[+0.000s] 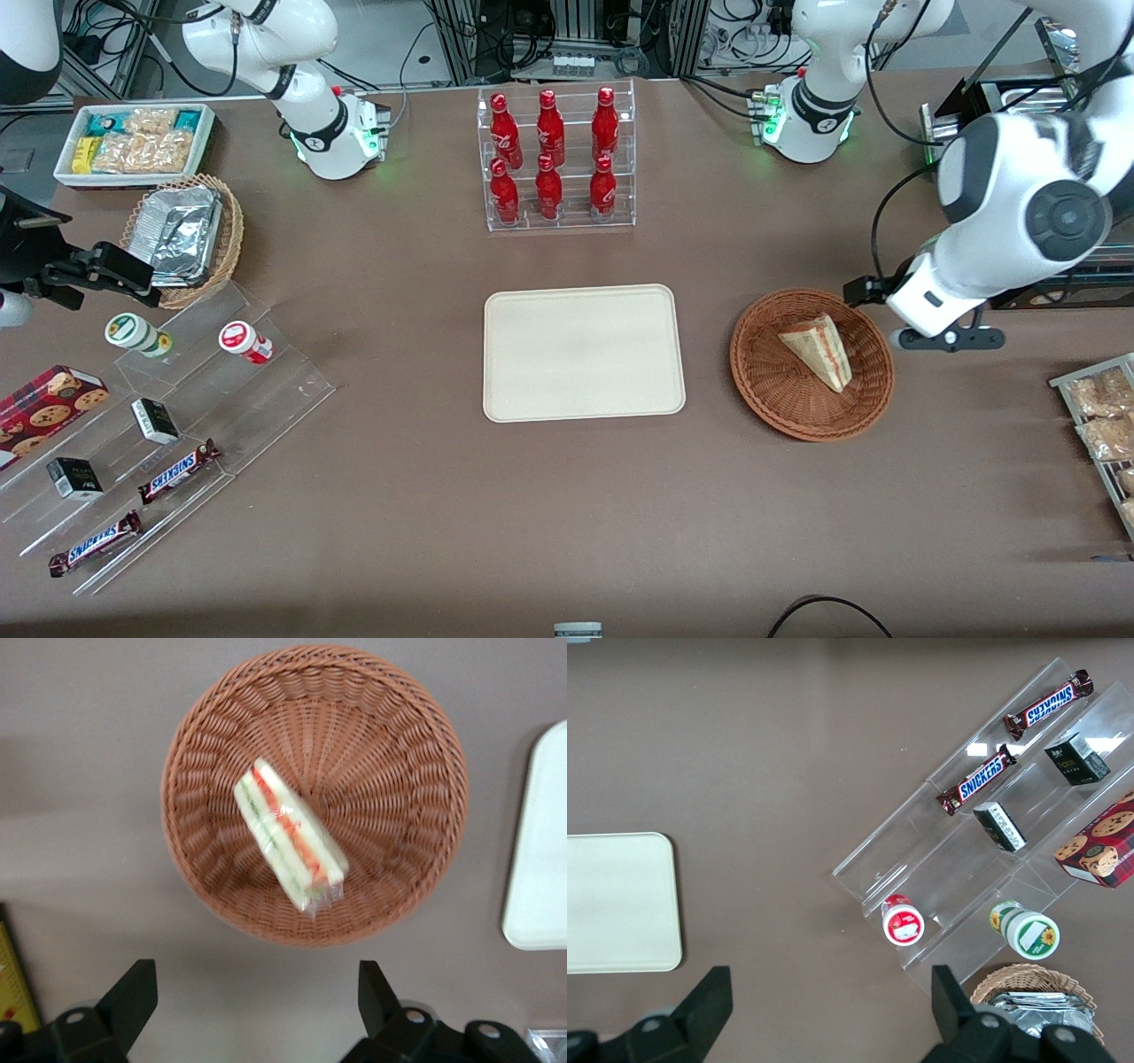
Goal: Place sandwich from basket to tray
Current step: 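Move the left gripper over the sandwich in the wicker basket, then lower the left gripper and close it on the sandwich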
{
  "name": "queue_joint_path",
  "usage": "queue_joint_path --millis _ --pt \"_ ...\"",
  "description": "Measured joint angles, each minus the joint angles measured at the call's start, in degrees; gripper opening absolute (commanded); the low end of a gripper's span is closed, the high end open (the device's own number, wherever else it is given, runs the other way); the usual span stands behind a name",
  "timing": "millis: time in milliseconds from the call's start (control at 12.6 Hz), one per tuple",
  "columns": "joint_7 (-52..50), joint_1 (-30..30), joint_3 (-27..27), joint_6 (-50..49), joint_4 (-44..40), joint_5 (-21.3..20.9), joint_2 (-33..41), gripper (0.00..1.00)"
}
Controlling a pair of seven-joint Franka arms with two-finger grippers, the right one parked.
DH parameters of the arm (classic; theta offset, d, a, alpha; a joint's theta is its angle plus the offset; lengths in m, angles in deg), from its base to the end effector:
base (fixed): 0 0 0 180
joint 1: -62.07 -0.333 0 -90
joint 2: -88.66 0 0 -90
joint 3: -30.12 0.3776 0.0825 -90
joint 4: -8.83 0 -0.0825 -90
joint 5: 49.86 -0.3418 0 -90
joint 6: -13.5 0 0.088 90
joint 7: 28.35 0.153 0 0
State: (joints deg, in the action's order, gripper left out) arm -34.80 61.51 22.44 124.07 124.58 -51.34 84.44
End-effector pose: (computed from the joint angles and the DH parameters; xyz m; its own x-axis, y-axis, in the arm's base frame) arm 0.5057 -0.0590 0.4392 0.9869 -0.0204 -0.1602 -0.0257 -0.9992 -0.0307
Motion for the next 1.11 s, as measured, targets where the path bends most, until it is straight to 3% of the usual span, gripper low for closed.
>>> queue_joint_path --millis 318,716,1114 --pt "-9.2 0.1 -0.2 16.5 10.5 0.1 -0.5 1.00" --pt "-36.9 1.1 -0.8 19.1 12.3 0.2 -0.6 1.00" --pt "-47.4 1.3 -0.8 24.5 14.2 0.2 -2.7 1.00"
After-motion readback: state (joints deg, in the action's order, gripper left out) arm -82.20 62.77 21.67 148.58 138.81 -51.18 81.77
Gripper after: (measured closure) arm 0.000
